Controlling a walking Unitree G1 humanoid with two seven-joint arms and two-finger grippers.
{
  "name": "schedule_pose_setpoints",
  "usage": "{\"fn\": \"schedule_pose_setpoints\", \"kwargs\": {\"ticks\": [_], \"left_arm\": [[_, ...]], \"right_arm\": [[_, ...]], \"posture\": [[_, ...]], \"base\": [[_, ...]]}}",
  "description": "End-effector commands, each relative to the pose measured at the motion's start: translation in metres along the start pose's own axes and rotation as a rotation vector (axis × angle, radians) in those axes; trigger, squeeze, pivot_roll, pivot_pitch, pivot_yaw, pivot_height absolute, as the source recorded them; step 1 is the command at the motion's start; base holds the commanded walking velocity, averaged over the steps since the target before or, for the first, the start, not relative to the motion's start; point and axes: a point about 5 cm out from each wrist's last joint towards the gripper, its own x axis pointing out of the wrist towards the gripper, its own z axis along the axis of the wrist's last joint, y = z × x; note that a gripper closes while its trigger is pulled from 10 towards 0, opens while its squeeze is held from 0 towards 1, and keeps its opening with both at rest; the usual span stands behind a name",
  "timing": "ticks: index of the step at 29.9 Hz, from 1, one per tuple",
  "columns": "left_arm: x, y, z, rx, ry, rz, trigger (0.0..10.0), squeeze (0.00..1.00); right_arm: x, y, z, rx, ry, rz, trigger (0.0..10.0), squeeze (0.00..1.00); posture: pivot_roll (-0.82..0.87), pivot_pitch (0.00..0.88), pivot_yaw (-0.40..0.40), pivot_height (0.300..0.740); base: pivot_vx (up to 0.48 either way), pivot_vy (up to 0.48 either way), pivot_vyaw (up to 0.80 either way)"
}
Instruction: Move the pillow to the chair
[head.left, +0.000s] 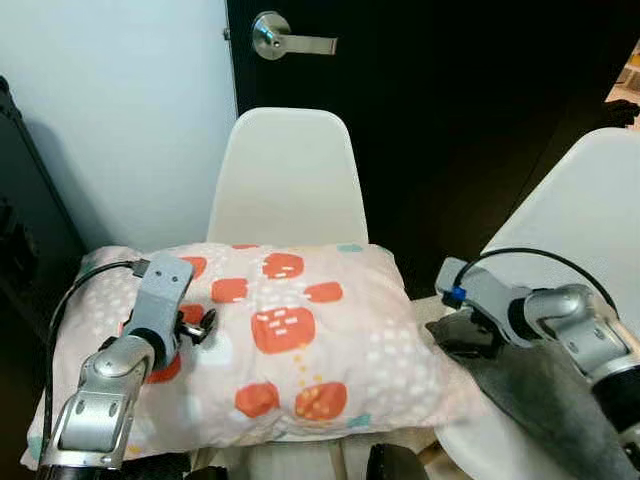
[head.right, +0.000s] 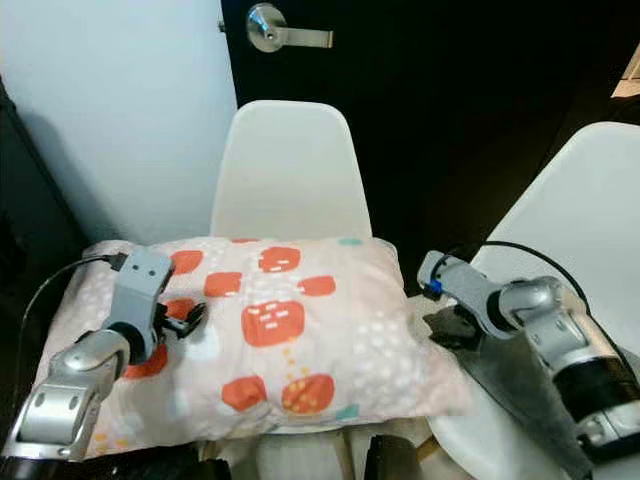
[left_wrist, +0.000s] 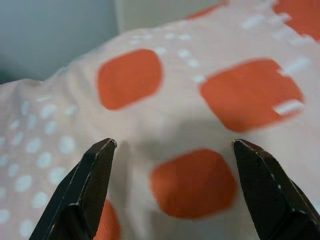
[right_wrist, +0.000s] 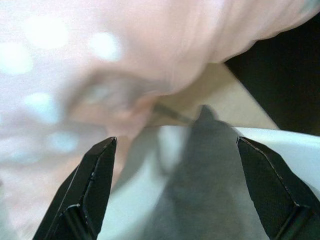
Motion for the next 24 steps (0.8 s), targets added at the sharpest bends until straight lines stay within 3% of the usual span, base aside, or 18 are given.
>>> {"fn": "schedule_pose_setpoints", "kwargs": {"ticks": [1,2,4,6,7,8,9,11,16,20,21,23,24], "left_arm": [[0.0,0.004,-0.006,-0.009,0.012,0.017,10.0,0.0],[0.0,0.006,-0.004,-0.006,-0.005,0.029,10.0,0.0],[0.0,0.006,-0.003,-0.006,-0.013,0.032,10.0,0.0],[0.001,0.008,0.002,0.012,-0.047,0.047,10.0,0.0],[0.001,0.008,0.002,0.012,-0.047,0.047,10.0,0.0],[0.002,0.009,0.005,0.025,-0.07,0.062,10.0,0.0],[0.002,0.009,0.005,0.025,-0.07,0.062,10.0,0.0],[0.003,0.014,0.016,0.042,-0.137,0.103,10.0,0.0],[0.002,0.02,0.035,0.04,-0.223,0.175,10.0,0.0],[-0.003,0.005,0.063,-0.053,-0.371,0.196,10.0,0.0],[-0.003,0.005,0.063,-0.053,-0.371,0.196,10.0,0.0],[-0.006,-0.006,0.073,-0.095,-0.436,0.186,10.0,0.0],[-0.006,-0.006,0.073,-0.095,-0.436,0.186,10.0,0.0]], "right_arm": [[-0.008,0.002,0.002,-0.019,-0.041,0.051,10.0,0.38],[-0.018,0.001,0.006,-0.008,-0.117,0.076,10.0,0.0],[-0.02,-0.002,0.01,0.001,-0.157,0.067,10.0,0.0],[-0.028,-0.008,0.039,0.056,-0.415,0.051,10.0,0.0],[-0.028,-0.008,0.039,0.056,-0.415,0.051,10.0,0.0],[-0.031,-0.011,0.056,0.1,-0.564,0.029,10.0,0.0],[-0.031,-0.011,0.056,0.1,-0.564,0.029,10.0,0.0],[-0.028,-0.01,0.083,0.196,-0.772,0.029,10.0,0.0],[-0.01,0.004,0.104,0.292,-0.903,0.109,10.0,0.0],[0.017,0.002,0.116,0.579,-1.022,0.028,10.0,0.0],[0.017,0.002,0.116,0.579,-1.022,0.028,10.0,0.0],[0.025,0.004,0.122,0.721,-1.085,-0.022,10.0,0.0],[0.025,0.004,0.122,0.721,-1.085,-0.022,10.0,0.0]], "posture": [[0.08,0.0,-0.056,0.542],[0.08,0.0,-0.055,0.542],[0.08,0.0,-0.055,0.542],[0.07,0.0,-0.055,0.542],[0.07,0.0,-0.055,0.542],[0.07,0.0,-0.055,0.542],[0.07,0.0,-0.055,0.542],[0.08,0.0,-0.055,0.542],[0.08,0.0,-0.057,0.542],[0.09,0.0,-0.053,0.552],[0.09,0.0,-0.053,0.552],[0.09,0.0,-0.055,0.562],[0.09,0.0,-0.055,0.562]], "base": [[0.0,0.0,0.0],[0.0,0.0,0.0],[0.0,0.0,0.0],[0.0,0.0,0.0],[0.0,0.0,0.0],[0.0,0.0,0.0],[0.0,0.0,0.0],[0.0,0.0,0.0],[0.0,0.0,0.0],[0.0,0.0,0.0],[0.0,0.0,0.0],[0.0,0.0,0.0],[0.0,0.0,0.0]]}}
